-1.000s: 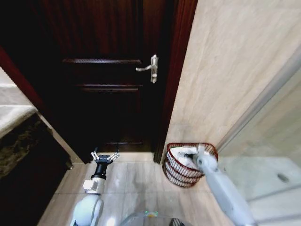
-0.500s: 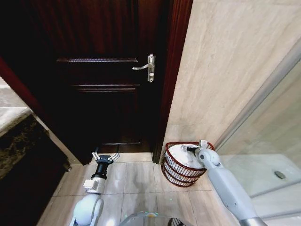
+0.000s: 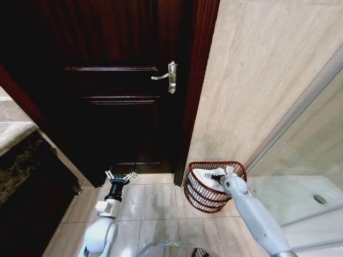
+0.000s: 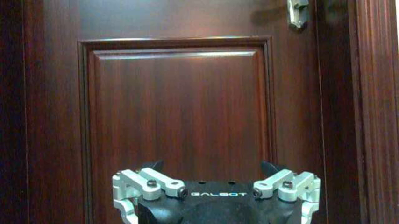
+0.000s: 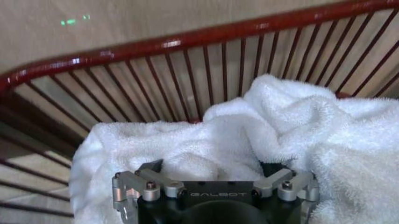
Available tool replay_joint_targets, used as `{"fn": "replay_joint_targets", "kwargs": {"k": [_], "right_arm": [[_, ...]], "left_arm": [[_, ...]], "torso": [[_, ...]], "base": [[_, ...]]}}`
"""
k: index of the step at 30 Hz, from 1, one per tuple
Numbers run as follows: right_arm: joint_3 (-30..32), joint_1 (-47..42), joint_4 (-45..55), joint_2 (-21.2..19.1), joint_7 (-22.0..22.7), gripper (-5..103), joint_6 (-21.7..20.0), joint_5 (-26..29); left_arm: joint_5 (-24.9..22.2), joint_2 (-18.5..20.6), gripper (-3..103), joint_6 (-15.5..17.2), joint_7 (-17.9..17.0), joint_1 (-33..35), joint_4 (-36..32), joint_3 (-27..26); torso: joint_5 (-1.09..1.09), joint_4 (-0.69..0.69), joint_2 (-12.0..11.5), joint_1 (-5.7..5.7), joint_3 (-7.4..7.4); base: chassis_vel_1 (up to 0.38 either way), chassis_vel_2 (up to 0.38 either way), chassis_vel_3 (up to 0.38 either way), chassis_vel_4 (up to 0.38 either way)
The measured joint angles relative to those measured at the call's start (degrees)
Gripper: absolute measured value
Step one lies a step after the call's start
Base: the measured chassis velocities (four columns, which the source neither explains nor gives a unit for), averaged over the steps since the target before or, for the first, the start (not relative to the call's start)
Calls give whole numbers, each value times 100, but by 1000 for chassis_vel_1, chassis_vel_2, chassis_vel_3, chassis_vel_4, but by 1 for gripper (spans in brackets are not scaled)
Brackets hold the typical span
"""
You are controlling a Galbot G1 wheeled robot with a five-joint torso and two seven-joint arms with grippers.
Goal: Discard the used towel into the hamper.
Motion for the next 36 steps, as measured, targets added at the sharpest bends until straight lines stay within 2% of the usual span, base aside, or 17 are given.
{"fn": "replay_joint_targets", "kwargs": {"k": [10,13,17,20,21,22,23,24,25,26,27,28,30,32,33,36], "right_arm": [[85,172,-315,181,-43,100,4,-107],[203,187,-109,161,133,100,2,-85],[528,-184,1014,-35,569,100,306,-84],[707,-445,1546,-84,580,100,494,-275],[837,-682,1916,-92,551,100,671,-468],[1046,-1083,2401,-58,325,100,1010,-884],[1046,-1083,2401,-58,325,100,1010,-884],[1165,-1340,2636,5,70,100,1283,-1184],[1329,-1784,2961,151,-351,100,1929,-1797],[1415,-2056,3121,289,-561,100,2409,-2251],[1415,-2056,3121,289,-561,100,2409,-2251],[1450,-2177,3190,364,-636,100,2614,-2462],[1631,-2715,3446,827,-943,100,3610,-3392],[1746,-3158,3666,1258,-1068,100,4136,-3972],[1746,-3158,3666,1258,-1068,100,4136,-3972],[1793,-3650,3955,1623,-1101,100,4502,-4434]], "left_arm": [[73,-67,100,2,7,6,-14,19],[71,-66,100,0,6,46,-64,5],[39,-96,100,-23,-15,115,-130,-20],[37,-127,100,-44,-21,139,-133,-16],[37,-150,100,-62,-21,153,-133,-10],[33,-186,100,-76,-36,179,-133,7],[33,-186,100,-76,-36,179,-133,7],[33,-216,100,-83,-62,192,-133,23],[16,-262,100,-89,-101,227,-142,58],[-12,-288,100,-83,-114,263,-161,83],[-12,-288,100,-83,-114,263,-161,83],[-30,-299,100,-80,-121,280,-172,92],[-144,-334,100,-70,-131,363,-214,135],[-250,-317,100,-69,-121,428,-227,157],[-250,-317,100,-69,-121,428,-227,157],[-331,-303,100,-79,-90,506,-274,165]], "torso": [[2,0,0,0,1],[5,0,-1,1,2],[-1,-4,0,1,2],[3,-1,-1,1,2],[-1,0,0,1,1],[-4,-2,-1,1,0],[-4,-2,-1,1,0],[0,-3,0,1,1],[2,-4,0,0,0],[-2,-2,0,0,0],[-2,-2,0,0,0],[-2,-1,0,0,0],[0,0,0,0,0],[1,-1,0,0,0],[1,-1,0,0,0],[-1,1,0,0,0]], "base": [[0,0,0,0],[0,0,0,0],[0,0,0,0],[0,0,0,0],[0,0,0,0],[0,0,0,0],[0,0,0,0],[0,0,0,0],[0,0,0,0],[0,0,0,0],[0,0,0,0],[0,0,0,0],[0,0,0,0],[0,0,0,0],[0,0,0,0],[0,0,0,0]]}}
